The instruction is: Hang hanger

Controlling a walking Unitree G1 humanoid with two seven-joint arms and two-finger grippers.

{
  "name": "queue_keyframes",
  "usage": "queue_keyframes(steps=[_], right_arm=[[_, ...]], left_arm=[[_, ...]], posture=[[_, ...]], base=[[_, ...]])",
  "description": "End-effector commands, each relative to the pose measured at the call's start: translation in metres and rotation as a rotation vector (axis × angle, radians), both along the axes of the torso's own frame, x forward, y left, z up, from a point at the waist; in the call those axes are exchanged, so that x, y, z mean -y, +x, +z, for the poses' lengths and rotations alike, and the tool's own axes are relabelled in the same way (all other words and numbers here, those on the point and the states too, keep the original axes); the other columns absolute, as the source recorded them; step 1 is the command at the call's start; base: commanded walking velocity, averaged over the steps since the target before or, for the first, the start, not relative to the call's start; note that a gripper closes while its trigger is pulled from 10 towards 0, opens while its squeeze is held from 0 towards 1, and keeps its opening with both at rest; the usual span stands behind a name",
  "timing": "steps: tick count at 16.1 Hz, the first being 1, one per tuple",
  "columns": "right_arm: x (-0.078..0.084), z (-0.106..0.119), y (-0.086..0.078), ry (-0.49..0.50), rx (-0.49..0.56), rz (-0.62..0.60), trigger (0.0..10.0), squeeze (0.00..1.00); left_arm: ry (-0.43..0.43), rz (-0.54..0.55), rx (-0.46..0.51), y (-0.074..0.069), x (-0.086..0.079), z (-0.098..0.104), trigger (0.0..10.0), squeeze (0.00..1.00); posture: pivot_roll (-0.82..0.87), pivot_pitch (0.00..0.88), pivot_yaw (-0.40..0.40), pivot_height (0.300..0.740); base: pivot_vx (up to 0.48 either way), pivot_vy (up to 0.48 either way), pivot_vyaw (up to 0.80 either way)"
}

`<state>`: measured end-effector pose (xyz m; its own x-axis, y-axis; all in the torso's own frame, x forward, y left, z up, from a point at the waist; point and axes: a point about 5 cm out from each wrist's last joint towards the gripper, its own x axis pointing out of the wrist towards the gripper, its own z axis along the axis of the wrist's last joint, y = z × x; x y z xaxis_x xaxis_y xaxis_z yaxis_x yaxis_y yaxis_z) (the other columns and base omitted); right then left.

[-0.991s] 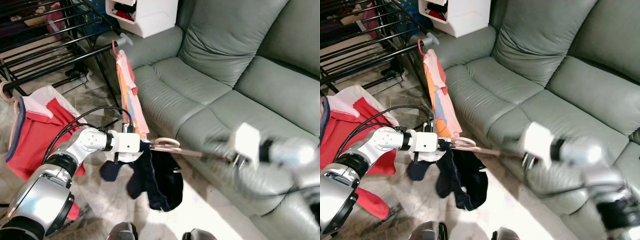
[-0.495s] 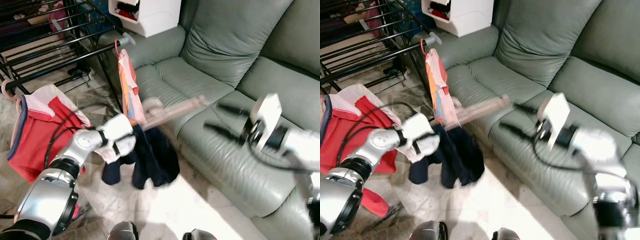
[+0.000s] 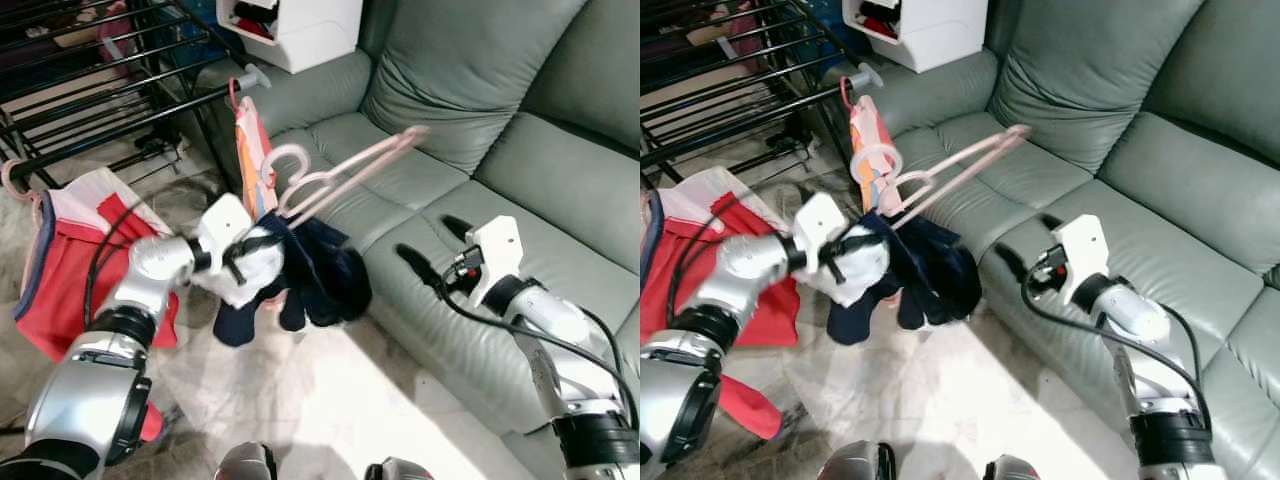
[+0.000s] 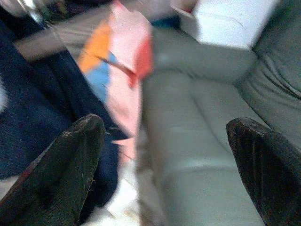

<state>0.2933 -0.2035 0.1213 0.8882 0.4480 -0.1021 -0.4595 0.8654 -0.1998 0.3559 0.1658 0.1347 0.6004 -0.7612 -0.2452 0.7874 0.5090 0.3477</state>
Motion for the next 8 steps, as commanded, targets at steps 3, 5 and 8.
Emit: queue_keyframes(steps=[3, 5, 8], right_arm=[[0.0, 0.005, 0.012, 0.001, 0.018, -0.07, 10.0, 1.0], [-0.007, 0.003, 0.013, 0.033, 0.0, -0.045, 10.0, 0.72], [-0.031, 0.02, 0.007, 0.141, 0.084, 0.112, 10.0, 0.06]], left_arm=[[-0.056, -0.093, 0.116, 0.001, 0.003, 0.031, 0.0, 0.0], [-0.066, -0.106, 0.125, 0.001, 0.007, 0.035, 0.0, 0.0], [-0.051, -0.13, 0.125, -0.002, 0.015, 0.032, 0.0, 0.0]], posture=[[-0.08, 0.034, 0.058, 0.74], [-0.08, 0.033, 0.056, 0.74], [-0.08, 0.028, 0.053, 0.74]], base=[[0.0, 0.0, 0.0], [0.0, 0.0, 0.0], [0.0, 0.0, 0.0]])
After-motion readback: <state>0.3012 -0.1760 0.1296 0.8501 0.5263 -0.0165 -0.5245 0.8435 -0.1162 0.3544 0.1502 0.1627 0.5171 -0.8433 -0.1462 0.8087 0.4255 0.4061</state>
